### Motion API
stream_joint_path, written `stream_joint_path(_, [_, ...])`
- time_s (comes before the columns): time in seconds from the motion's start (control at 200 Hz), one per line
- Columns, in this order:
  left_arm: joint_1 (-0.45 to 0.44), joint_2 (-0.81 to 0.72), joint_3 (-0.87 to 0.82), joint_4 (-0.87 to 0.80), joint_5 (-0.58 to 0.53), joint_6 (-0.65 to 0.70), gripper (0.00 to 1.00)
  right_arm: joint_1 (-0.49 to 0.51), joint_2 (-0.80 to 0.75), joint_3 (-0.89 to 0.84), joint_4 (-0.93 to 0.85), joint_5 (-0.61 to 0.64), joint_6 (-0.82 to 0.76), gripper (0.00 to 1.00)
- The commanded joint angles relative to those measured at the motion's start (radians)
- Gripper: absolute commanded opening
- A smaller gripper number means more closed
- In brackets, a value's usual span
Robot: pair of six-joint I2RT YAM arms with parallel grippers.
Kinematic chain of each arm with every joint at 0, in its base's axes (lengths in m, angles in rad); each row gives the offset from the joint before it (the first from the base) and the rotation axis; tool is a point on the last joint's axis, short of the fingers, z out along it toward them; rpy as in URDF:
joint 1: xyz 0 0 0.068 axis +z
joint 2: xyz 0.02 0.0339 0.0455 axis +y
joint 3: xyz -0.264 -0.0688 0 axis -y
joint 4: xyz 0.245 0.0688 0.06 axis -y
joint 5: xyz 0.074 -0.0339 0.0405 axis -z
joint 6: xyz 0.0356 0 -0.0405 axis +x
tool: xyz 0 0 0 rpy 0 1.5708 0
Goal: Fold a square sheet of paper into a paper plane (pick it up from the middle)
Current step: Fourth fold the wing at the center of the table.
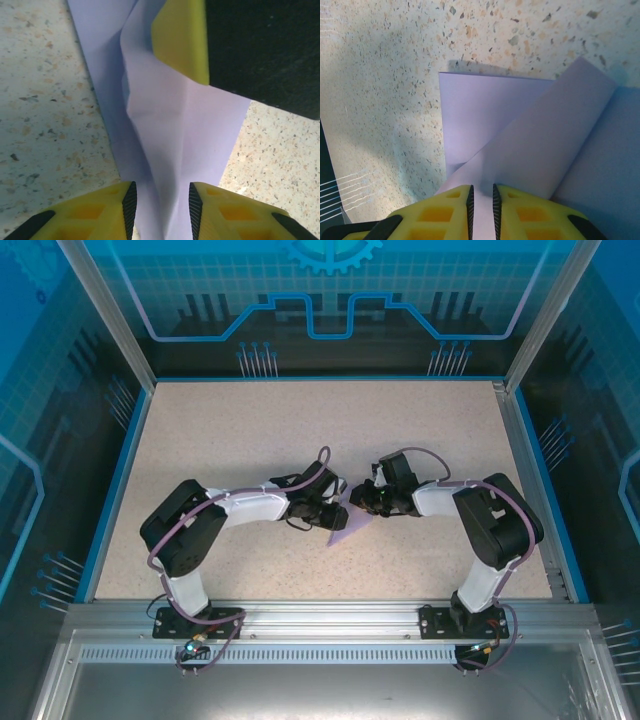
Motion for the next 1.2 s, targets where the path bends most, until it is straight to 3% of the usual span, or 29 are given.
stream_joint_path(0.0, [0.006, 0.010, 0.027, -0.024, -0.018, 0.025, 0.36, -0.019, 0.015, 0.004, -0.008, -0.003, -0.013, 0.19])
stream_joint_path(0.97, [0.026, 0.051, -0.009, 0.008, 0.040, -0.006, 0.21, -0.019, -0.013, -0.015, 0.014, -0.008, -0.015, 0.18])
stream_joint_path(1.195, [0.032, 0.058, -0.025, 0.022, 0.056, -0.016, 0.19, -0.014, -0.075, -0.028, 0.002, 0.003, -0.033, 0.22])
